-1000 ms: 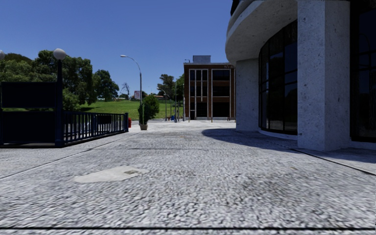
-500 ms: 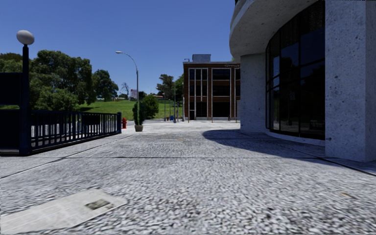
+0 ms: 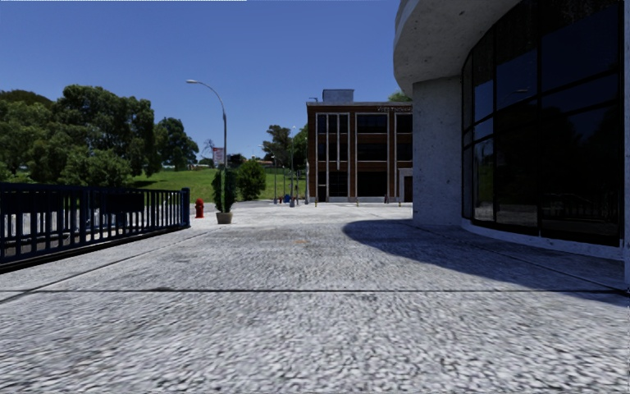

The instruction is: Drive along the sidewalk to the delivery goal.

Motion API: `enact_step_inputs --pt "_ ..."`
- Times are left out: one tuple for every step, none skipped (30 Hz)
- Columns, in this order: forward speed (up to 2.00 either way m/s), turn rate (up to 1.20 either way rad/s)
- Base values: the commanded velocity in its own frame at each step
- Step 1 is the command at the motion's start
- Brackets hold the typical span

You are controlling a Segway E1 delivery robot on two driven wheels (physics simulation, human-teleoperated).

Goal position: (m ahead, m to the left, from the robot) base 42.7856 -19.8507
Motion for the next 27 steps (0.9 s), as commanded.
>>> enact_step_inputs --pt "2.00 0.00" --pt "2.00 0.00" --pt "2.00 0.00" --pt "2.00 0.00" --pt "2.00 0.00" --pt "2.00 0.00" --pt "2.00 0.00" --pt "2.00 -0.13" --pt "2.00 -0.21" --pt "2.00 -0.23" --pt "2.00 -0.23" --pt "2.00 -0.23" --pt "2.00 -0.22" --pt "2.00 -0.22" --pt "2.00 -0.13" --pt "2.00 -0.06" --pt "2.00 0.00" --pt "2.00 0.00" --pt "2.00 0.00" --pt "2.00 0.00" --pt "2.00 0.00" --pt "2.00 0.00" --pt "2.00 0.00" --pt "2.00 0.00" --pt "2.00 0.00" --pt "2.00 0.00" --pt "2.00 0.00"
